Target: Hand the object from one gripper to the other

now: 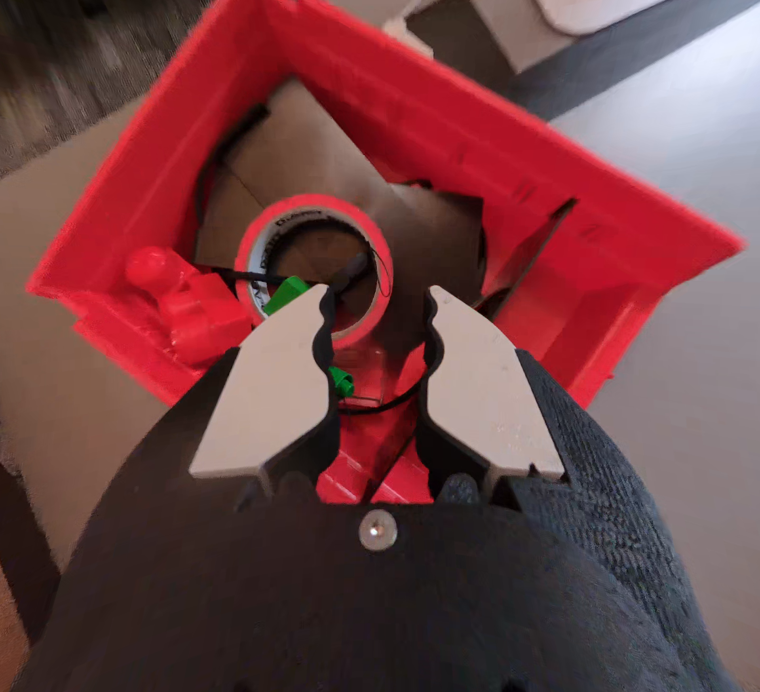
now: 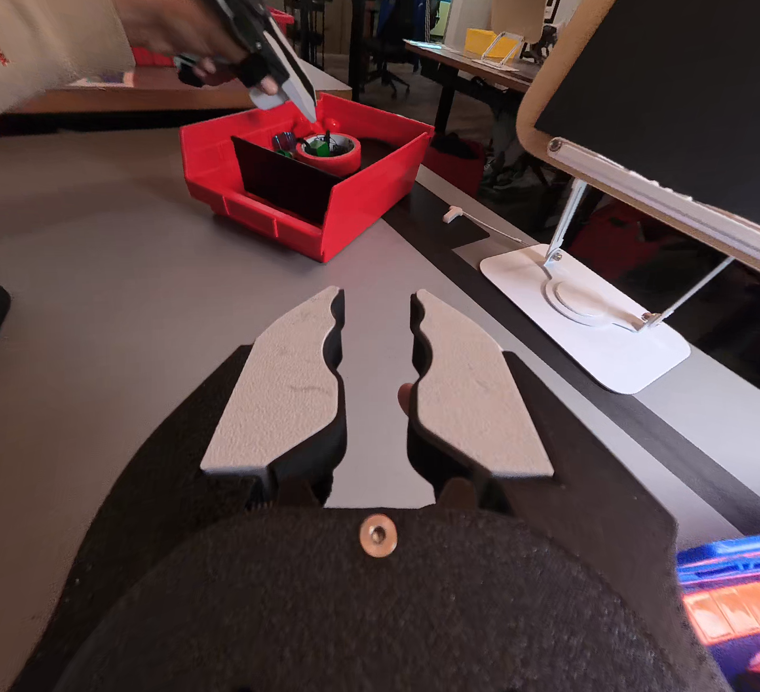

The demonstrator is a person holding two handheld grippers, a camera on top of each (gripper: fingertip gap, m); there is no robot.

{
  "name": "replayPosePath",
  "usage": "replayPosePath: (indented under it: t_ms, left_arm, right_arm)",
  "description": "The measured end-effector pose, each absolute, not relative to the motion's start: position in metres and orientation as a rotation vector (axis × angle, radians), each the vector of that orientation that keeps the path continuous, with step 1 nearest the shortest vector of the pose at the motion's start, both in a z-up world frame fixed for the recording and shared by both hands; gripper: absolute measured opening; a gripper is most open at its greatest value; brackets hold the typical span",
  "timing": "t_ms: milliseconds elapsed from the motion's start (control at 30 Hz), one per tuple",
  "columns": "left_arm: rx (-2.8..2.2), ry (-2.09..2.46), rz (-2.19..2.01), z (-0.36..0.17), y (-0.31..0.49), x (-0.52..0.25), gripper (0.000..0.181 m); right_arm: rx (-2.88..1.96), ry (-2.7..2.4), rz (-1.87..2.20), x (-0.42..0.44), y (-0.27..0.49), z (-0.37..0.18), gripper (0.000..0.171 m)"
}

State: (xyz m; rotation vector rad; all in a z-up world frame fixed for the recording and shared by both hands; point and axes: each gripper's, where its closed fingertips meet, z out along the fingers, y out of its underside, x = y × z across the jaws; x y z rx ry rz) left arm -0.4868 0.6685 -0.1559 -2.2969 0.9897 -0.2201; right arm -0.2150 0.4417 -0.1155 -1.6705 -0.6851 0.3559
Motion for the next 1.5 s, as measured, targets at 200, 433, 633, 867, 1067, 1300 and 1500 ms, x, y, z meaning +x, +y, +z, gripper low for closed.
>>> replayPosePath:
  t_ms: [200,433,633,867,1067,1300,1500]
  left_arm:
    - [-2.365,1.13,0.018,-0.214,0.693,-0.479,0.029]
    - [-2.084,1.084,0.129,-0.137,0.693,-0.455,0.015]
    - [-1.845,1.016,0.142,-0.058,0.655,-0.435,0.015]
    - [-1.679,0.98,0.049,-0.037,0.6,-0.403,0.015]
    - [-1.519,1.143,-0.467,-0.039,0.497,-0.312,0.014]
    - [-1.481,1.572,-1.192,-0.062,0.373,-0.257,0.013]
    - [-1.499,1.62,-1.773,-0.067,0.336,-0.251,0.014]
  right_arm:
    - [-1.687,-0.671,0.348,-0.206,0.444,-0.12,0.028]
    - [-1.679,-0.612,0.344,-0.185,0.447,-0.109,0.025]
    - [-1.64,-0.552,0.422,-0.182,0.44,-0.089,0.024]
    - [-1.574,-0.611,0.419,-0.2,0.424,-0.069,0.023]
    - [-1.49,-0.696,0.475,-0.224,0.41,-0.061,0.026]
    - [-1.305,-1.093,-0.131,-0.214,0.385,-0.049,0.056]
    - [-1.173,-1.197,-0.383,-0.238,0.392,-0.068,0.023]
